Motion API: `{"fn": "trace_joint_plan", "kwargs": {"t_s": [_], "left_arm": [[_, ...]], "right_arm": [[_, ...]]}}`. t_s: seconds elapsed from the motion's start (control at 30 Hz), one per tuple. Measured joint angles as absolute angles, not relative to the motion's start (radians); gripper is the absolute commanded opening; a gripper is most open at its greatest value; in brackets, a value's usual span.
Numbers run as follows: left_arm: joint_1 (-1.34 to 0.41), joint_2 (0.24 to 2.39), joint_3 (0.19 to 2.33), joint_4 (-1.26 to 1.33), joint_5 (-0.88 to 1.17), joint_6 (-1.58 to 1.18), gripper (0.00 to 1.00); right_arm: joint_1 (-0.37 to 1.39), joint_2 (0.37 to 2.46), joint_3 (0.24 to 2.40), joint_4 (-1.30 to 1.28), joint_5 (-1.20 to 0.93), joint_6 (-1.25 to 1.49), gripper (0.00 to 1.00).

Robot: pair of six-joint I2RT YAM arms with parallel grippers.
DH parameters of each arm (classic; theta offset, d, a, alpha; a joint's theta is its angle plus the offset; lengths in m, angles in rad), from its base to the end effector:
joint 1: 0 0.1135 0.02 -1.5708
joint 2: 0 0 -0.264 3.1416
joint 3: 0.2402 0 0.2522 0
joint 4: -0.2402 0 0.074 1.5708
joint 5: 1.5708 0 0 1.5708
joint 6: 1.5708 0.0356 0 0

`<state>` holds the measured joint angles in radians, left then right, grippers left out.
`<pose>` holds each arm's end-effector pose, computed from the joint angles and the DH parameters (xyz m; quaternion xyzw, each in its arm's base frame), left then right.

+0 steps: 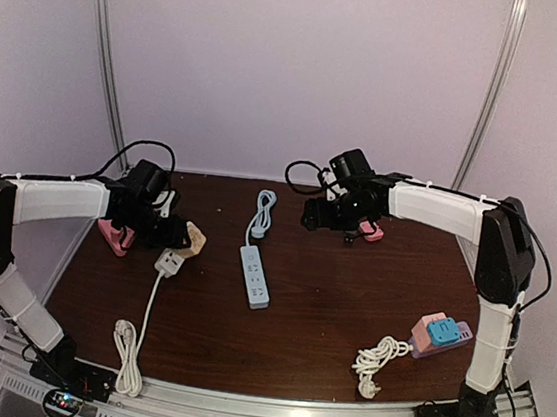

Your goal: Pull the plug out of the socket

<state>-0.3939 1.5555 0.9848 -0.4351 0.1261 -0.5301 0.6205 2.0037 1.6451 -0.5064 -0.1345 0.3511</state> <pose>0.2874 -0.1243 0.2033 -0.0477 0.9574 -0.1782 0.2221 0.3650 0.2667 0.2402 -0.1487 0.9247 0.2168 0.2755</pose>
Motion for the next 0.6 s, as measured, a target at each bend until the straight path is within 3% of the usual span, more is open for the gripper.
{"fn": "trace_joint_plan", "kwargs": {"t_s": [0.6], "left_arm": [[-0.435, 1.488, 0.957, -0.5, 0.126, -0.552, 0.61]], "right_arm": [[0.809, 2.043, 1.698, -0.408, -0.236, 0.16, 0.86]]}}
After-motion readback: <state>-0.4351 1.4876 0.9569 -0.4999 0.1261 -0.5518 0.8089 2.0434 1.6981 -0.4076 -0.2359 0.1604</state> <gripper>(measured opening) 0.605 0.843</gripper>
